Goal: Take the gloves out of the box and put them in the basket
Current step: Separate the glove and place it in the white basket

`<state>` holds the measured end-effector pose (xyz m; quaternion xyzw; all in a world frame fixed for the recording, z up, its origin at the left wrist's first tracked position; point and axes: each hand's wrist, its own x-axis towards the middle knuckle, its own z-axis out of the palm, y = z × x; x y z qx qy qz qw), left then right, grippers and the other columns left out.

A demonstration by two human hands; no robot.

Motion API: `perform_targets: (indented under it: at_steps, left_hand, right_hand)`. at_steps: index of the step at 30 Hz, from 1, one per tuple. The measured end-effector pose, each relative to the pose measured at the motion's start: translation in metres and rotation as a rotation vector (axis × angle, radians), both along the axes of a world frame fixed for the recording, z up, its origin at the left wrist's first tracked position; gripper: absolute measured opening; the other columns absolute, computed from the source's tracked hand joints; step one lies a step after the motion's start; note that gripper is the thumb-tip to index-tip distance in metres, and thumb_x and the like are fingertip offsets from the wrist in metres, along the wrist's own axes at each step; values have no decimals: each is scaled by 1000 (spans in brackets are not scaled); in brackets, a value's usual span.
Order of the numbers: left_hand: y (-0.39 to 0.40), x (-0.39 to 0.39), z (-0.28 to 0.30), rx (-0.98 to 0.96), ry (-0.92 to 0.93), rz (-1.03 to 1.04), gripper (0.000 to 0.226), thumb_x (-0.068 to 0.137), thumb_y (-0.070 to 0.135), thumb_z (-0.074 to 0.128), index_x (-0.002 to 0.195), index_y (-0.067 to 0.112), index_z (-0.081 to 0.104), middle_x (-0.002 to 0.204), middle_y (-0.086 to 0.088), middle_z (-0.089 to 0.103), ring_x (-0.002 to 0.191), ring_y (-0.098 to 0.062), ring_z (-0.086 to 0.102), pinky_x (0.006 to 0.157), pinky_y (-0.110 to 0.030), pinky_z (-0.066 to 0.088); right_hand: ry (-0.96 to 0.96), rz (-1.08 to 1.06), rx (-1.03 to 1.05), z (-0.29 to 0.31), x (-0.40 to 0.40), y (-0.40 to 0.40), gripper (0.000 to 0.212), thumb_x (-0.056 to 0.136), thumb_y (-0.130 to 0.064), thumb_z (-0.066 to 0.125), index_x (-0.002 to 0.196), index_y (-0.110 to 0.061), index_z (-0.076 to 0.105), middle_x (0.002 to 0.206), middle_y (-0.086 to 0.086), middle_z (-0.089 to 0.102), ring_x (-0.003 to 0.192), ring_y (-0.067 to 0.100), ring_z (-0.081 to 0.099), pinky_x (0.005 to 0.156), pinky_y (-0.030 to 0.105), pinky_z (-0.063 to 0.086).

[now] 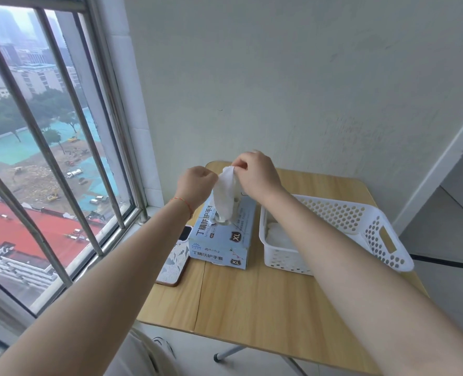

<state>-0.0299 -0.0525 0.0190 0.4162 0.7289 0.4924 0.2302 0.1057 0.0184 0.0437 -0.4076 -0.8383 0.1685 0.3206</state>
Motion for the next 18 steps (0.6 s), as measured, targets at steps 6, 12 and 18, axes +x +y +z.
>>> perform_targets:
  at_steps: [6,12,18]
  left_hand:
    - [-2,8,20,-42,-168,-32,34,93,42,57,78,11,61,71,0,59,65,-15,50,55,-25,37]
    - [-1,10,19,57,-147,-98,18,87,21,72,92,4,71,73,-1,59,63,-12,51,53,-16,41]
    - [-3,25,48,273,-200,-113,8,88,17,69,81,15,66,78,2,64,68,-11,56,62,-20,43]
  right_hand:
    - [161,-50,6,4,8,-3,12,82,-12,63,76,-18,53,89,-2,52,75,13,50,65,28,40]
    - [10,78,-126,-2,25,-8,17,79,-18,70,79,-21,53,92,-3,51,75,9,48,61,18,35]
    - [126,59,-364,10,44,-12,31,83,-23,60,110,-17,45,103,0,49,86,12,52,63,24,42]
